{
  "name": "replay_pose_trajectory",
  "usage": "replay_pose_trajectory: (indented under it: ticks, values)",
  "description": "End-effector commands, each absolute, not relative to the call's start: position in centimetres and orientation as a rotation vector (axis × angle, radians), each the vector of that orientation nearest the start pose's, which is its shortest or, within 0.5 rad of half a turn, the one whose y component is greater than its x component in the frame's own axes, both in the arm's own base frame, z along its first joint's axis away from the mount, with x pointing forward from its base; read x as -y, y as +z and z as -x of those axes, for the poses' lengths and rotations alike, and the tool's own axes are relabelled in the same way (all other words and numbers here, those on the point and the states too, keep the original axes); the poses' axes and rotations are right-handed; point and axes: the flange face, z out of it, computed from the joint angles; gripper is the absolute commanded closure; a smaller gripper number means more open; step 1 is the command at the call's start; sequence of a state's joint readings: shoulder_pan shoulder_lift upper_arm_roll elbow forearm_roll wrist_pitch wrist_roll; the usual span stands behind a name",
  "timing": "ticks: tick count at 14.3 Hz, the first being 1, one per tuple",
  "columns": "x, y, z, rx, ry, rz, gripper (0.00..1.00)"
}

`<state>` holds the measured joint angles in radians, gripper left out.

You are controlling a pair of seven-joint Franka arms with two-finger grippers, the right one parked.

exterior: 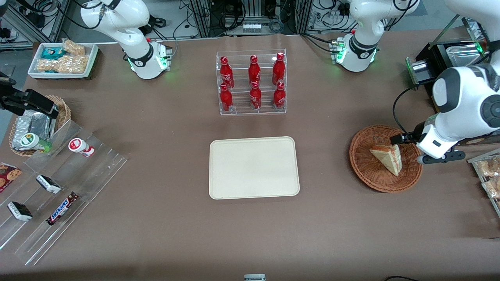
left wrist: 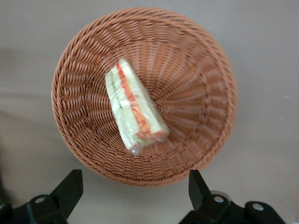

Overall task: Place sandwich from basket to tray
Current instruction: 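Lower the open left gripper over the wrapped sandwich in the basket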

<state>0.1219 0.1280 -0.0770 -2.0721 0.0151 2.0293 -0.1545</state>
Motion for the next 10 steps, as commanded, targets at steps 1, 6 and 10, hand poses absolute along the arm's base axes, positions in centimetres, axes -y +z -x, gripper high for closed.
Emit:
replay_pose_trajectory:
  ticks: [1, 6, 10]
  values:
    - [-2.9, 34.1, -53.1, 0.525, 0.206, 3.064, 0.0]
    - [-2.8, 30.8, -53.2, 1.101, 0.131, 2.905, 0.0]
    - [-2.9, 27.3, -53.0, 1.33, 0.085, 2.824, 0.0]
